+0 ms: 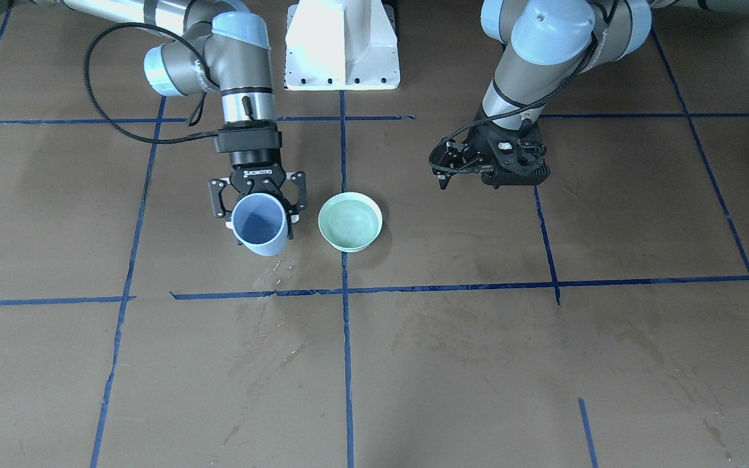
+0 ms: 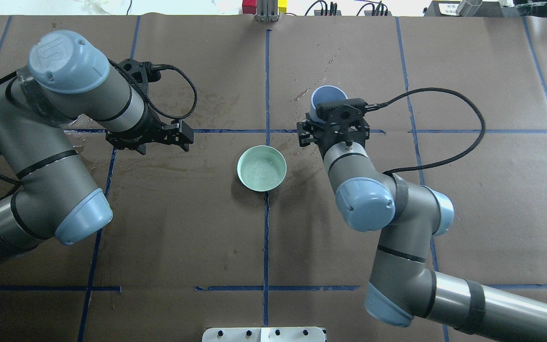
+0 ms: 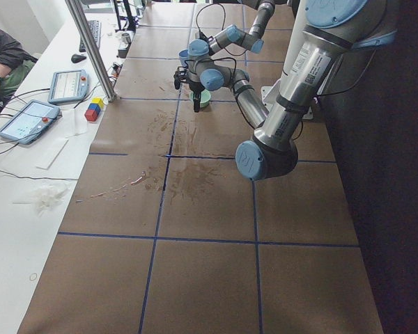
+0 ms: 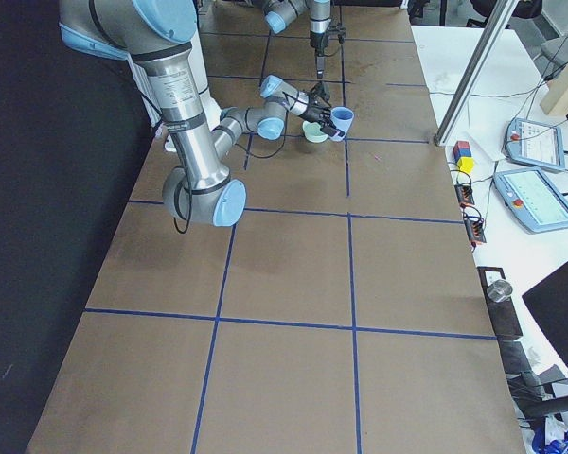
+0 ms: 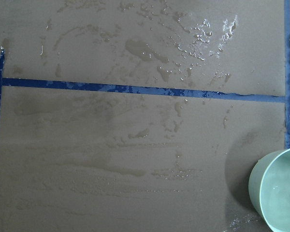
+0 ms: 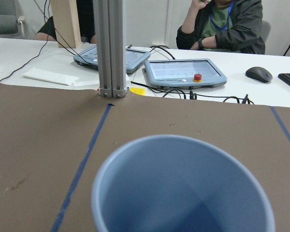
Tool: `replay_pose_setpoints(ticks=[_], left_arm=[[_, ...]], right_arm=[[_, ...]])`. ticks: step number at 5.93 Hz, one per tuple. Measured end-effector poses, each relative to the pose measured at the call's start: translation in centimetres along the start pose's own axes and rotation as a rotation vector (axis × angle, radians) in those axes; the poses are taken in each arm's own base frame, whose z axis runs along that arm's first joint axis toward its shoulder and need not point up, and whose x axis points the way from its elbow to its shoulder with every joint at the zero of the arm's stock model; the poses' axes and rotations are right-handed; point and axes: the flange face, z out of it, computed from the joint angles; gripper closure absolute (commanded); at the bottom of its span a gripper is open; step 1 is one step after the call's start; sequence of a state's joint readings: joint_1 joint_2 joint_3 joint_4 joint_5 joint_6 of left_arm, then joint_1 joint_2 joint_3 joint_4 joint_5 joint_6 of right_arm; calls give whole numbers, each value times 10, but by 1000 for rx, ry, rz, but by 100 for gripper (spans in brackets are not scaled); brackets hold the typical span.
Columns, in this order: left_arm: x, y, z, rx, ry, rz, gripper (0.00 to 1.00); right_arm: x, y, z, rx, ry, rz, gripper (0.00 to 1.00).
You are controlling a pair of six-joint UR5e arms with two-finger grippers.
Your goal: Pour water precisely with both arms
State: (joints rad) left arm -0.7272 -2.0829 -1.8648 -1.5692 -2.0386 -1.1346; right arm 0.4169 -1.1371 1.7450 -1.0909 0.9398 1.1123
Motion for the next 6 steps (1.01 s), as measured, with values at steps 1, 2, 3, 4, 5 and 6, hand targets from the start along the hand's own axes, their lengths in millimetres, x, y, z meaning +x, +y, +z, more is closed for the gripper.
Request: replay_pose_setpoints(ticks=[1,2,3,4,5,6], left_arm=[[0,0,0,0,0,0,0],[0,0,0,0,0,0,0],[0,0,0,0,-1,-1,0],[0,0,0,0,0,-1,0],[0,0,0,0,0,-2,0],[1,0,0,0,0,-1,0]], right_arm=[[51,4,-7,-5,16,29,100],[110,13,-15,-1,19,44,100],[175,27,-22,13,13,45,100],[233,40,-29,23,14,35,100],[283,62,-29,29,13,28,100],[323,90,-18,34,10,17,100]])
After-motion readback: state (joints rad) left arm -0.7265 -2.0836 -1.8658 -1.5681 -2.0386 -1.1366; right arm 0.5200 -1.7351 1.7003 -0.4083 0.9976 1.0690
